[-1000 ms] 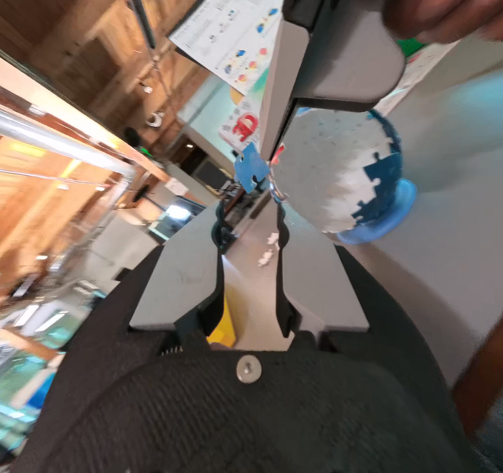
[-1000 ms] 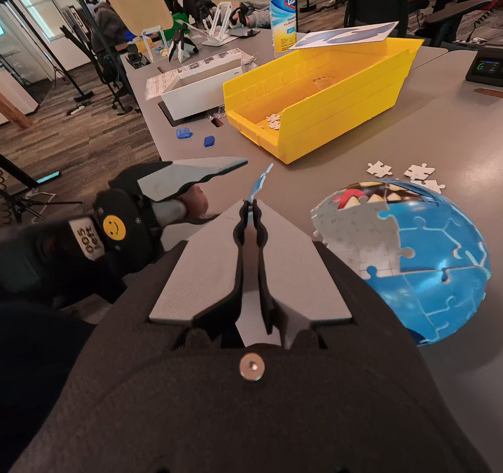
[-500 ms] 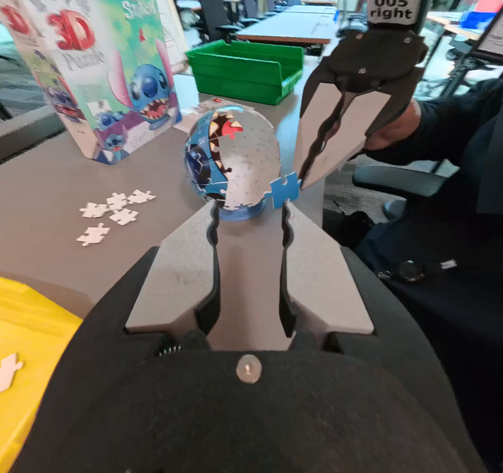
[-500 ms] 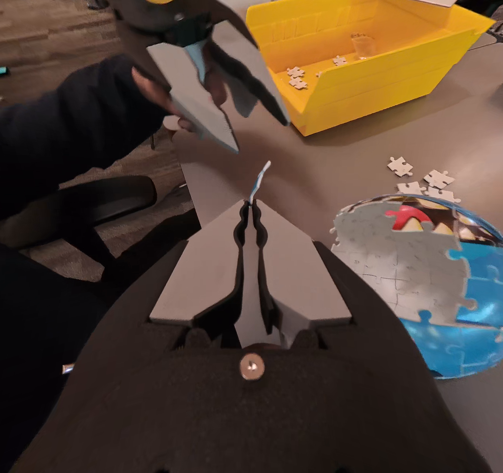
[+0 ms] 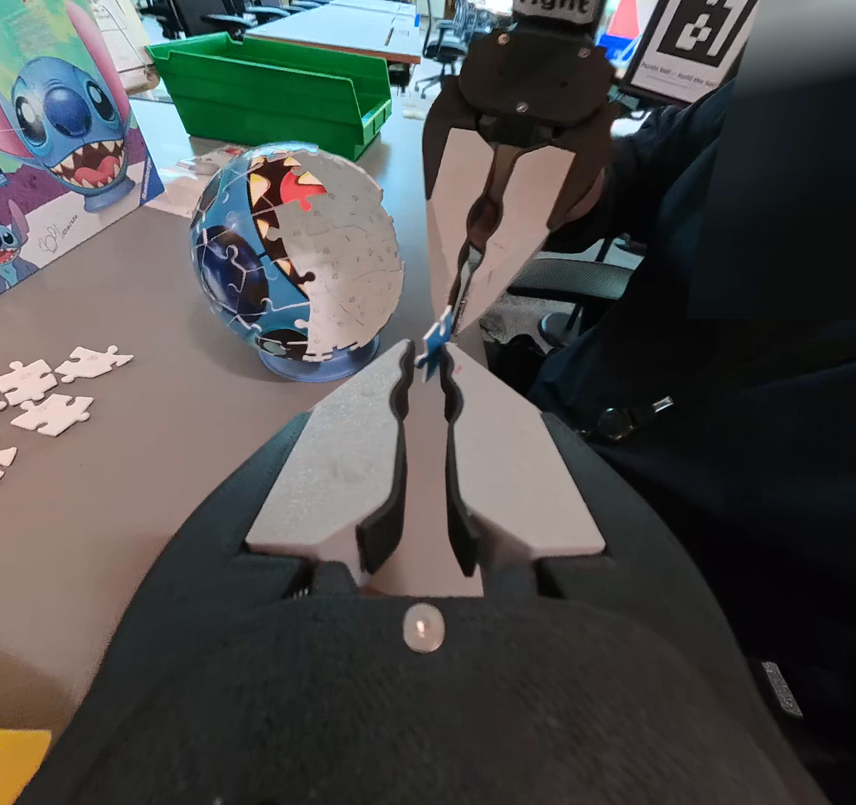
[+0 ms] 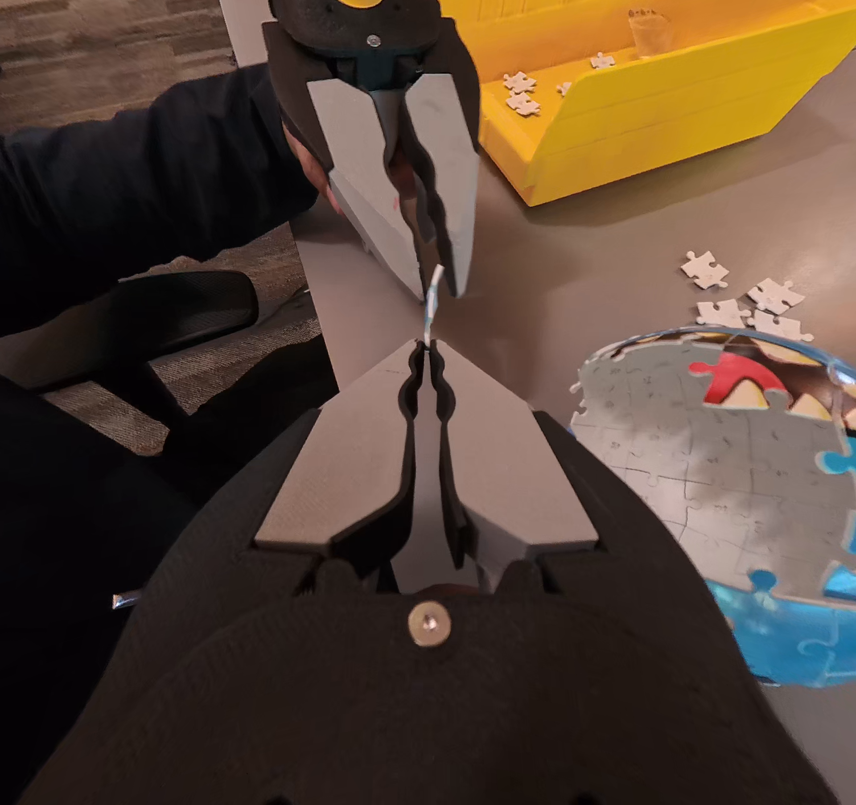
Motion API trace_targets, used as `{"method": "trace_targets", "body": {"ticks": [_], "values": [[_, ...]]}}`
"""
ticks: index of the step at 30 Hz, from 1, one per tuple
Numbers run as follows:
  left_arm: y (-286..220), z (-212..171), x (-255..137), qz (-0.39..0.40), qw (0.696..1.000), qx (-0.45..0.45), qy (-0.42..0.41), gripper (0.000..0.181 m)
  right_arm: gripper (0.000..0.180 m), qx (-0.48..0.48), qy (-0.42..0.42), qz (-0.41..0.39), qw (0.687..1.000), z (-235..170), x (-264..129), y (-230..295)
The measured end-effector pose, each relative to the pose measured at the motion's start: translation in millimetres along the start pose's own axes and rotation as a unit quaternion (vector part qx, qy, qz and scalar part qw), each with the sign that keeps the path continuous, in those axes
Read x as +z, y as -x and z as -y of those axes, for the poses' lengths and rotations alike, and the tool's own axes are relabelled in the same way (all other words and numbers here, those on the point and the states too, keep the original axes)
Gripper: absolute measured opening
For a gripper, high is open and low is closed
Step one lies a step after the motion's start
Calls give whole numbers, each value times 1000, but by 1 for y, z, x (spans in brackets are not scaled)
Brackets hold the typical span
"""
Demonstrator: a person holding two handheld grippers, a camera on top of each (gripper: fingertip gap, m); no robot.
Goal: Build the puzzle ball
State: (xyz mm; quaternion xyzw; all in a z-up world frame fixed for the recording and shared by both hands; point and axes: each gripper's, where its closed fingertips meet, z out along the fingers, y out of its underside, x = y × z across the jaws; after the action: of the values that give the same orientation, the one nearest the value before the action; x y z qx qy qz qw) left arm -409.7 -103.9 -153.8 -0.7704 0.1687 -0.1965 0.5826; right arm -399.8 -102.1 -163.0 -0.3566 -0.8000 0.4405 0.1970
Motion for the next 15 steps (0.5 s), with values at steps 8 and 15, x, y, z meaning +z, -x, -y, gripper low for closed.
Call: {"method": "trace_targets", "body": {"ticks": [8,15], "values": [[-23,20,1,-66,995,7,-70,0,3,-13,-41,-19,999,8,-15,-1],[-47,30,3,-128,987,24,-96,0,11,-38,-63,12,997,11,-28,20]]}}
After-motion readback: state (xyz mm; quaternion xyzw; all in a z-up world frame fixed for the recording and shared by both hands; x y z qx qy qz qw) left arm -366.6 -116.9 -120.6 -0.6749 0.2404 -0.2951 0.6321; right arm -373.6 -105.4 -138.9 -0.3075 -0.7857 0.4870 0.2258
